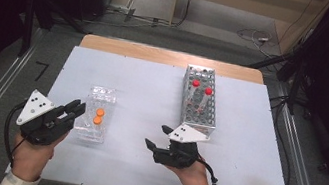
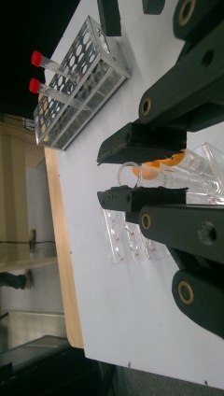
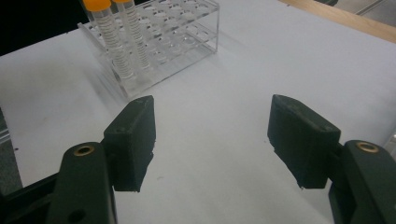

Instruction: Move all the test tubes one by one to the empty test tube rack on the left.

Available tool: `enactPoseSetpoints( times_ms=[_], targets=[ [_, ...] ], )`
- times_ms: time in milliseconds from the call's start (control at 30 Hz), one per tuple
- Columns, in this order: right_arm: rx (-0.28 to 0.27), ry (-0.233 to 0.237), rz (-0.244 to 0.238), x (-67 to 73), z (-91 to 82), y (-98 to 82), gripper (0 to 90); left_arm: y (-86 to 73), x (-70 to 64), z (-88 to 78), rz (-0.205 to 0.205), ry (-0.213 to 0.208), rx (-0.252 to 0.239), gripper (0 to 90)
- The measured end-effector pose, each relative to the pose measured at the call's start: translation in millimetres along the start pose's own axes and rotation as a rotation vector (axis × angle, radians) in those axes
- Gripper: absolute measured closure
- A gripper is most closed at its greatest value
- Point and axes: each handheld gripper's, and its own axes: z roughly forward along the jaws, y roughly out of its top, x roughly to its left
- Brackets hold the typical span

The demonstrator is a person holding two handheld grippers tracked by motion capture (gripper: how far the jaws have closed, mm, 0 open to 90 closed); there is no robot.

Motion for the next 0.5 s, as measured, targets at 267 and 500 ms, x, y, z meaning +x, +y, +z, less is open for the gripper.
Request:
enactPoseSetpoints(
  times_ms=[267,500],
  targets=[
    [-0.002,-0.003,0.004,-0.3,-0.6,0.2,31.2,-7.1,-2.6,6.2,0.023,0.019,0.027,76.7],
    [-0.003,-0.004,0.003,0.0,-0.7,0.2,31.2,-17.1,-7.1,14.0,0.047,0.033,0.058,76.6]
  ],
)
